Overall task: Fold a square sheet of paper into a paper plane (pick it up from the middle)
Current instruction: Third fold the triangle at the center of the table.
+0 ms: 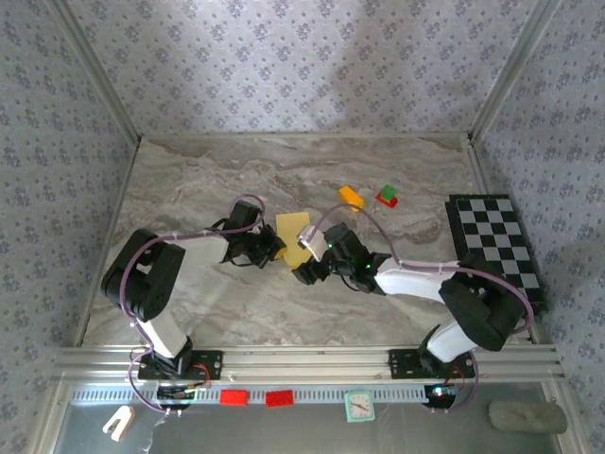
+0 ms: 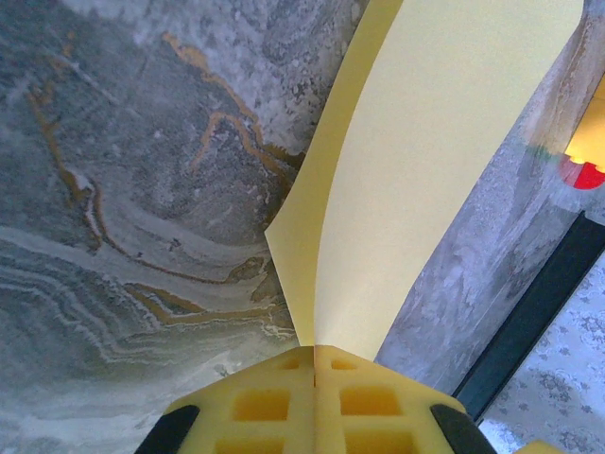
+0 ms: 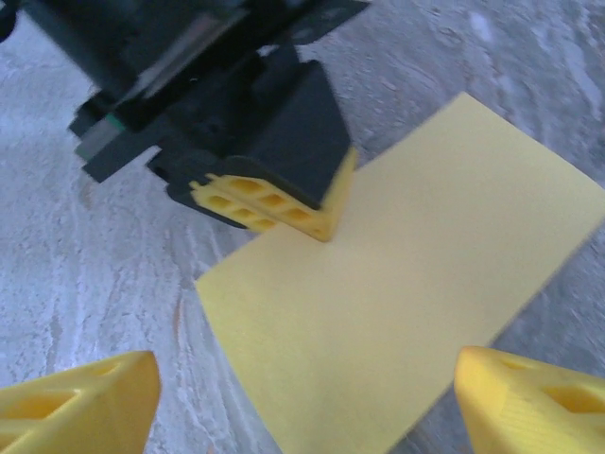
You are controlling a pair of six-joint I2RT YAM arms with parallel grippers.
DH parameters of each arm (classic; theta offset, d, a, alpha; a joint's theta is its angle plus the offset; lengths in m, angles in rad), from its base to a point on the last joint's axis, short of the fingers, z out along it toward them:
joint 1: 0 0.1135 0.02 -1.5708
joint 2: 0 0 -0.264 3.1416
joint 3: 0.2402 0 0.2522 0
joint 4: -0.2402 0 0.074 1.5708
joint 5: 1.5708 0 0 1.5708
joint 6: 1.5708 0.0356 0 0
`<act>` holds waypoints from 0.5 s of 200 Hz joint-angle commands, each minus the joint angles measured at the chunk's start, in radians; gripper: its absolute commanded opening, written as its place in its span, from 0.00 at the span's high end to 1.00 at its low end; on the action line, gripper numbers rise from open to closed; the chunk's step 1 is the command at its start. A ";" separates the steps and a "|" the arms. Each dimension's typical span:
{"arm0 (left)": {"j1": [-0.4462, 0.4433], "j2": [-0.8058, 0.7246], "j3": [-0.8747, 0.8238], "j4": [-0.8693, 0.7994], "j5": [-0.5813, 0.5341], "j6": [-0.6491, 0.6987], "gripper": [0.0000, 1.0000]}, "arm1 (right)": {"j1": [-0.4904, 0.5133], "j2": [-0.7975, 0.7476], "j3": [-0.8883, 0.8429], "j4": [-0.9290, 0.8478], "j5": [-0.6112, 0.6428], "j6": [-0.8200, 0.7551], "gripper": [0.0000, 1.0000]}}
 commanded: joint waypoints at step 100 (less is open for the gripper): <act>-0.013 -0.008 0.011 -0.006 -0.008 -0.011 1.00 | 0.031 0.197 0.070 0.135 0.011 -0.139 0.49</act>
